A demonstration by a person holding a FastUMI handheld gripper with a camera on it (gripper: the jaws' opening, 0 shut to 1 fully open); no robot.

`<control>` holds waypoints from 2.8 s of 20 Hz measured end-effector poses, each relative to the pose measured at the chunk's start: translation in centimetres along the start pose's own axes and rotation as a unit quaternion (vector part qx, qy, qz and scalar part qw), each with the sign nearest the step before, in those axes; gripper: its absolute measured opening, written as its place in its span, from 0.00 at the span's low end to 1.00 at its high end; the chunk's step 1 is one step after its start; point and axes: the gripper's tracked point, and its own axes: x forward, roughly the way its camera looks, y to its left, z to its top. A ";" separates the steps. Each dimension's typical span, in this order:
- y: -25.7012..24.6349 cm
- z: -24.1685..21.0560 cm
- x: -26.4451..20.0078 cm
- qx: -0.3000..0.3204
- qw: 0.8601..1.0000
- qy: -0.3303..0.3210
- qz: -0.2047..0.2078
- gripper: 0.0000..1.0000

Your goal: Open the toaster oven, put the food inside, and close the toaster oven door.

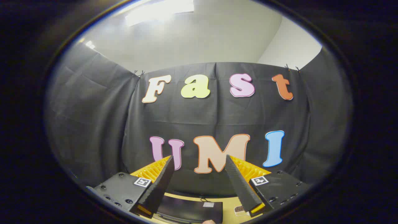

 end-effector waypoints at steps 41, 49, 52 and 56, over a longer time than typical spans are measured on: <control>1.9 -37.9 -4.2 -0.080 0.939 0.333 0.015 1.00; 2.5 -37.9 -6.4 -0.053 0.941 0.334 0.032 0.99; 2.7 -38.1 -8.1 -0.030 0.936 0.349 0.039 0.99; 3.1 -38.8 -11.4 0.004 0.923 0.380 0.052 0.98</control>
